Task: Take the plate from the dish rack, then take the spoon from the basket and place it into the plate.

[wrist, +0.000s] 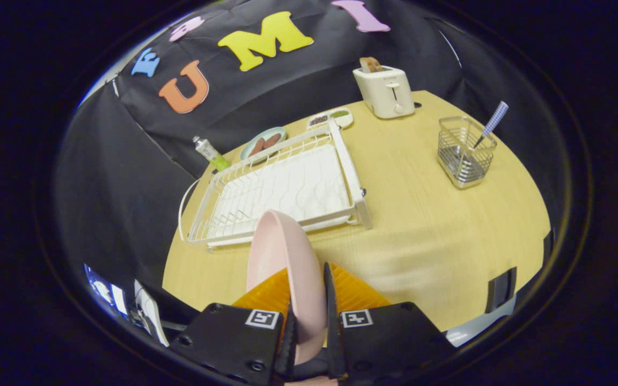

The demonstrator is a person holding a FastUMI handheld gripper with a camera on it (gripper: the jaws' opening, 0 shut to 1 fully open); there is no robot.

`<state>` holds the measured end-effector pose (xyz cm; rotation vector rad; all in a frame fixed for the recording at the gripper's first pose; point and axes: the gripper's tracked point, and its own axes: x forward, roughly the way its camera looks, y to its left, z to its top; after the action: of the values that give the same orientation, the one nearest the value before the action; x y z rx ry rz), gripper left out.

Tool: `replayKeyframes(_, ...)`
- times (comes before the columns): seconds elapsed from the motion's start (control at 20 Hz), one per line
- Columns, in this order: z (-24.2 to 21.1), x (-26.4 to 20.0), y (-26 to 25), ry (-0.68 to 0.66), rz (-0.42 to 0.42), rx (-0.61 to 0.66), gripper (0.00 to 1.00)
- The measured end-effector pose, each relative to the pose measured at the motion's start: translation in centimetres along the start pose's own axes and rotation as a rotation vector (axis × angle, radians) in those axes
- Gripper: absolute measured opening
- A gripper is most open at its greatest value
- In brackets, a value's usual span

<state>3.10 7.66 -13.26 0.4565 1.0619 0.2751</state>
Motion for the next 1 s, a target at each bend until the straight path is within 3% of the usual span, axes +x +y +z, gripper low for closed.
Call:
replayKeyframes(0.4,-2.7,4.4,-1.4,0.069,0.146,0.198,0.29)
replayKeyframes(0.75,-1.7,5.3,-2.1,0.057,0.175,0.198,0.31)
replayKeyframes(1.0,-1.1,5.4,-2.5,0.034,0.171,0.173,0.47)
